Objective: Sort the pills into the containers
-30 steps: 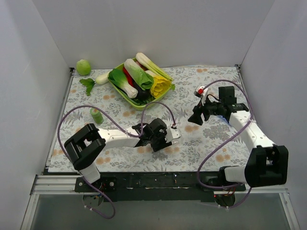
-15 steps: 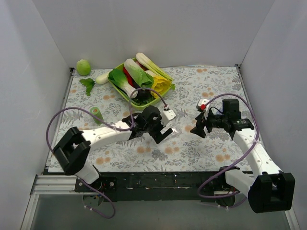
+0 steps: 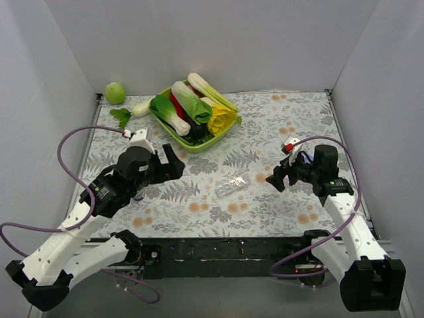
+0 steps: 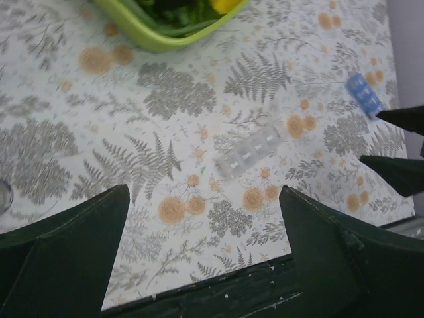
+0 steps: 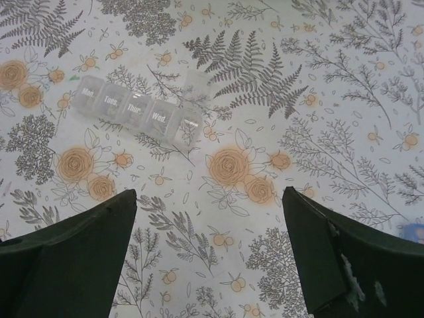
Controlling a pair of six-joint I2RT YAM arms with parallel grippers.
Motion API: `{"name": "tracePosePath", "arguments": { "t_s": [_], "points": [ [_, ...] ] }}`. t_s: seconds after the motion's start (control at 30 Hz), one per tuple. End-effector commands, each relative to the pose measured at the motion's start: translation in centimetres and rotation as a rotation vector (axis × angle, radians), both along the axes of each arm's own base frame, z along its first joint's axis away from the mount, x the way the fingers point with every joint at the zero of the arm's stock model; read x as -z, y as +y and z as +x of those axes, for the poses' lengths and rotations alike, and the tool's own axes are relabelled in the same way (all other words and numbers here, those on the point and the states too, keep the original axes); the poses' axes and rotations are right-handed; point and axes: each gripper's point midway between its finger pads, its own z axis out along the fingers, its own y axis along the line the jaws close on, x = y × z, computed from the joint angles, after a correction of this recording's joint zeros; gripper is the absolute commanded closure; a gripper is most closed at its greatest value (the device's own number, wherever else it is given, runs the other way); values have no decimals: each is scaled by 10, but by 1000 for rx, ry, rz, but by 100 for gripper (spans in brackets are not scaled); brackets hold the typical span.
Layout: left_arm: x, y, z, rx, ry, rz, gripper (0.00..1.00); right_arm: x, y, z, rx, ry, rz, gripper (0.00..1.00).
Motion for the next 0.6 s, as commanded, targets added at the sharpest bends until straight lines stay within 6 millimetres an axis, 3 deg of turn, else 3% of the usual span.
{"name": "tracePosePath", "arguments": {
  "t_s": [0.0, 0.13, 0.27, 0.4, 0.5, 0.57],
  "points": [
    [45, 65, -30, -394, 282, 34, 2, -5, 1, -2, -6, -39, 41, 2],
    [58, 98, -31, -580, 277, 82, 5, -4, -1, -2, 0, -30, 42, 2],
    [77, 112, -20, -643, 286, 152, 9, -1, -2, -2, 1, -3, 43, 2],
    [88, 125, 14, -666, 295, 137, 9, 0, -2, -5, -4, 8, 43, 2],
    [105, 168, 34, -796, 362, 110, 11, 0, -3, -6, -5, 3, 38, 2],
    [119, 184, 38, -846, 418, 130, 12, -1, -4, -6, -3, -3, 35, 2]
  ]
}}
